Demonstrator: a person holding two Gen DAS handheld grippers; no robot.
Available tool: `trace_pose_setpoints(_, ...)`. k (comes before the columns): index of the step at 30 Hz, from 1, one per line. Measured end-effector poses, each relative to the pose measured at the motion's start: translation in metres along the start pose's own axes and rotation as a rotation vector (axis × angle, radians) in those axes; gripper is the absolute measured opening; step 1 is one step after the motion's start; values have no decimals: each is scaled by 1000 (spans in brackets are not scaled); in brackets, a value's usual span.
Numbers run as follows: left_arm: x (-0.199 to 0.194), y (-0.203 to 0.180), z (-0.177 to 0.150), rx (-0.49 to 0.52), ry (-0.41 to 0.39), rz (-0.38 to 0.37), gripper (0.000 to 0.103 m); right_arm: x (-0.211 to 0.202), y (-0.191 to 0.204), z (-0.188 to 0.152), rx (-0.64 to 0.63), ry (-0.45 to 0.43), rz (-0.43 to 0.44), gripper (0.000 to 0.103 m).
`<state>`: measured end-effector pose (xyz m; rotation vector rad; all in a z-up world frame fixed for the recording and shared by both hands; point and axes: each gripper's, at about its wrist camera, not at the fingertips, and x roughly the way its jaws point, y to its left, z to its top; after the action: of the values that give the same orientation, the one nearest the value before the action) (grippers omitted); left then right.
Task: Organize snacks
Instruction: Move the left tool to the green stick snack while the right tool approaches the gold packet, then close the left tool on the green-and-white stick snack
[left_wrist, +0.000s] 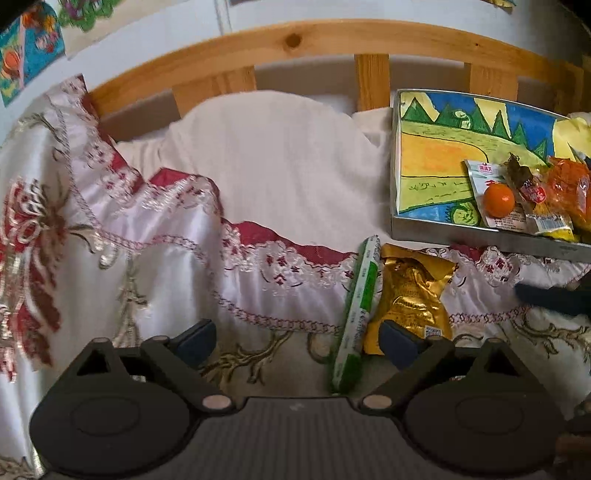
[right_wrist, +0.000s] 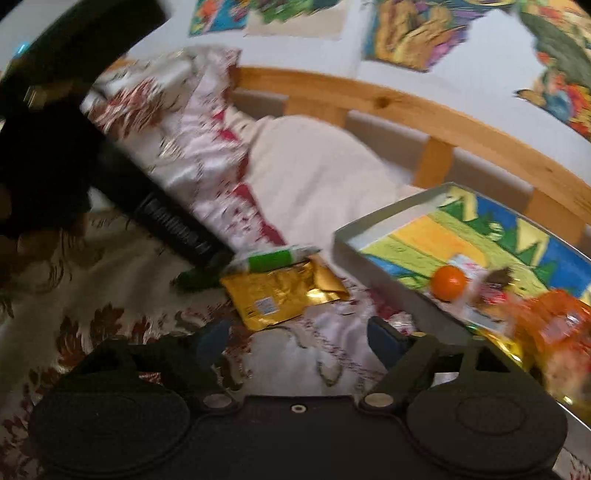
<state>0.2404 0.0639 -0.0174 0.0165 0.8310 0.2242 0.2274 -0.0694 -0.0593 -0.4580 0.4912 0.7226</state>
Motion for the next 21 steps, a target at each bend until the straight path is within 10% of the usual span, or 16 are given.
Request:
trace_pose_setpoints(9,22,2,15,-47,92,-60,77,20,21,4,-165,-1,-12,65)
trace_pose_setpoints(21,32,5,18,-105,132,-142,65,12,28,-2,-242,-23,-60,5)
